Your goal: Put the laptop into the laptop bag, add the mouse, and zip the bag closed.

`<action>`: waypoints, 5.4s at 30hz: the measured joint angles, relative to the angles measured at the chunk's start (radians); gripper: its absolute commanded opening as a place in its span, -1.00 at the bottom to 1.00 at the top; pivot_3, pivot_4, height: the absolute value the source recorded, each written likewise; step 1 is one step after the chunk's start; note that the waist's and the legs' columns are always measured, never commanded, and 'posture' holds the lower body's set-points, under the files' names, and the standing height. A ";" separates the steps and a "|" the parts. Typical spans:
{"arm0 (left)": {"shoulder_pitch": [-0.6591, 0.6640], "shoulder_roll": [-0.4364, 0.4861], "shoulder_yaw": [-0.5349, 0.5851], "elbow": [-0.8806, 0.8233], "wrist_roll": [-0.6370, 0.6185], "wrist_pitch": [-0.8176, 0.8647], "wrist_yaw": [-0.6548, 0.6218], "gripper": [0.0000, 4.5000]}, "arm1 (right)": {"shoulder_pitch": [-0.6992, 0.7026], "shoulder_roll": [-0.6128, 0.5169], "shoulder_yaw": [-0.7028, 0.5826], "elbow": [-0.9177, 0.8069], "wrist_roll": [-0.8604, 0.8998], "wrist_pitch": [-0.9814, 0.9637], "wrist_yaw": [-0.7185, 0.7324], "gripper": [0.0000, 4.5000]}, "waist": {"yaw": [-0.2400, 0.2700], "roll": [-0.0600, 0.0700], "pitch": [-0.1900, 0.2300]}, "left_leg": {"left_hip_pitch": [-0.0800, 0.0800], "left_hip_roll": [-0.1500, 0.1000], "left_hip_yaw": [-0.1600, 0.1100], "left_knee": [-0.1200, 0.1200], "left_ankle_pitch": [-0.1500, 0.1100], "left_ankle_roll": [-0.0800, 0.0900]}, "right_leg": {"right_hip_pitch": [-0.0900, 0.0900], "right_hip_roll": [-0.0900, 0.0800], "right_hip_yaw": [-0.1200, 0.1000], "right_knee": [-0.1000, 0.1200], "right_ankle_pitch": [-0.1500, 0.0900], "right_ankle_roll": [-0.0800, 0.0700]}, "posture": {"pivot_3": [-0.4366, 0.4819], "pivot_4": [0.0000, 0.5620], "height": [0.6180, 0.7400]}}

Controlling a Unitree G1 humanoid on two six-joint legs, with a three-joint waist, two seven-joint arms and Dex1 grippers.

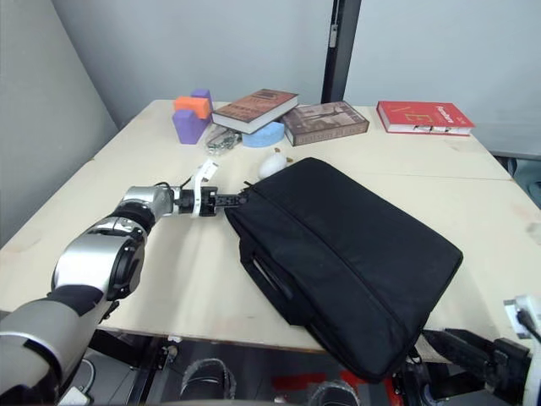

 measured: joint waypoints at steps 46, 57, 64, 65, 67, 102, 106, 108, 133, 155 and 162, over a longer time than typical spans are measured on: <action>0.780 0.068 0.391 -1.397 -0.428 0.867 0.373 -1.00 | -1.257 0.011 0.666 0.442 -0.419 0.203 -0.462 -0.68 | -0.049 0.002 0.001 | -0.006 0.005 0.001 0.002 0.001 -0.004 | -0.008 0.006 0.001 0.007 0.000 -0.001 | -0.05 -0.47 0.75; 0.819 0.072 0.374 -1.448 -0.472 0.837 0.493 0.19 | -1.231 -0.023 0.693 0.414 -0.452 0.179 -0.349 0.49 | -0.047 0.002 0.001 | 0.001 0.005 0.002 0.005 0.001 -0.003 | -0.004 0.006 0.004 0.011 0.000 -0.001 | -0.05 -0.47 0.75; 0.823 0.222 0.334 -1.431 -0.545 0.828 0.417 0.49 | -1.191 -0.106 0.694 0.297 -0.459 0.182 -0.309 1.00 | -0.046 0.002 0.001 | 0.001 0.006 0.002 0.005 0.001 -0.003 | -0.005 0.006 0.004 0.012 0.000 -0.001 | -0.05 -0.47 0.75; 0.828 0.248 0.328 -1.431 -0.551 0.822 0.401 0.49 | -1.184 -0.121 0.690 0.276 -0.459 0.184 -0.303 1.00 | -0.046 0.002 0.001 | 0.001 0.006 0.002 0.005 0.001 -0.004 | -0.005 0.006 0.004 0.011 0.000 -0.001 | -0.05 -0.47 0.75; 0.846 0.315 0.313 -1.427 -0.553 0.798 0.370 0.49 | -1.165 -0.158 0.680 0.230 -0.451 0.193 -0.285 1.00 | -0.046 0.002 0.001 | 0.001 0.006 0.003 0.004 0.001 -0.004 | -0.005 0.006 0.004 0.010 0.000 -0.001 | -0.05 -0.47 0.75; 0.514 0.708 0.067 -1.290 -0.486 0.096 -0.225 0.98 | -0.707 -0.440 0.091 0.011 -0.204 -0.057 0.197 1.00 | -0.044 0.001 0.000 | 0.002 0.007 0.004 0.008 0.000 -0.002 | -0.007 0.006 0.006 0.016 -0.001 -0.003 | -0.05 -0.47 0.75; 0.510 0.681 0.034 -1.351 -0.534 0.108 -0.272 0.98 | -0.706 -0.440 0.092 -0.004 -0.181 -0.044 0.192 1.00 | -0.039 0.001 0.000 | 0.001 0.007 0.004 0.009 0.001 -0.002 | -0.007 0.006 0.006 0.016 -0.001 -0.003 | -0.05 -0.47 0.75; 0.505 0.658 0.034 -1.378 -0.553 0.097 -0.295 0.98 | -0.708 -0.437 0.105 -0.033 -0.159 -0.034 0.173 1.00 | -0.036 0.001 0.000 | 0.002 0.007 0.004 0.009 0.001 -0.002 | -0.007 0.006 0.006 0.017 -0.001 -0.003 | -0.05 -0.47 0.75; 0.490 0.646 -0.124 -1.385 -0.573 -0.019 -0.375 1.00 | -0.847 -0.211 0.798 0.001 -0.387 -0.126 0.013 -0.99 | -0.043 0.001 0.000 | 0.001 0.007 0.004 0.010 0.001 -0.003 | -0.008 0.007 0.006 0.020 -0.001 -0.003 | -0.05 -0.47 0.75; 0.518 0.677 -0.122 -1.316 -0.520 -0.069 -0.375 1.00 | -0.914 -0.054 0.893 -0.047 -0.389 -0.077 -0.016 -0.99 | -0.045 0.001 0.000 | 0.002 0.007 0.004 0.012 0.001 -0.003 | -0.008 0.007 0.007 0.023 -0.001 -0.003 | -0.05 -0.47 0.75; 0.499 0.644 -0.122 -1.307 -0.519 -0.049 -0.371 1.00 | -0.985 -0.015 0.880 -0.071 -0.343 -0.068 -0.020 -0.99 | -0.047 0.002 0.000 | 0.002 0.007 0.004 0.014 0.001 -0.003 | -0.008 0.007 0.007 0.025 -0.001 -0.003 | -0.05 -0.47 0.75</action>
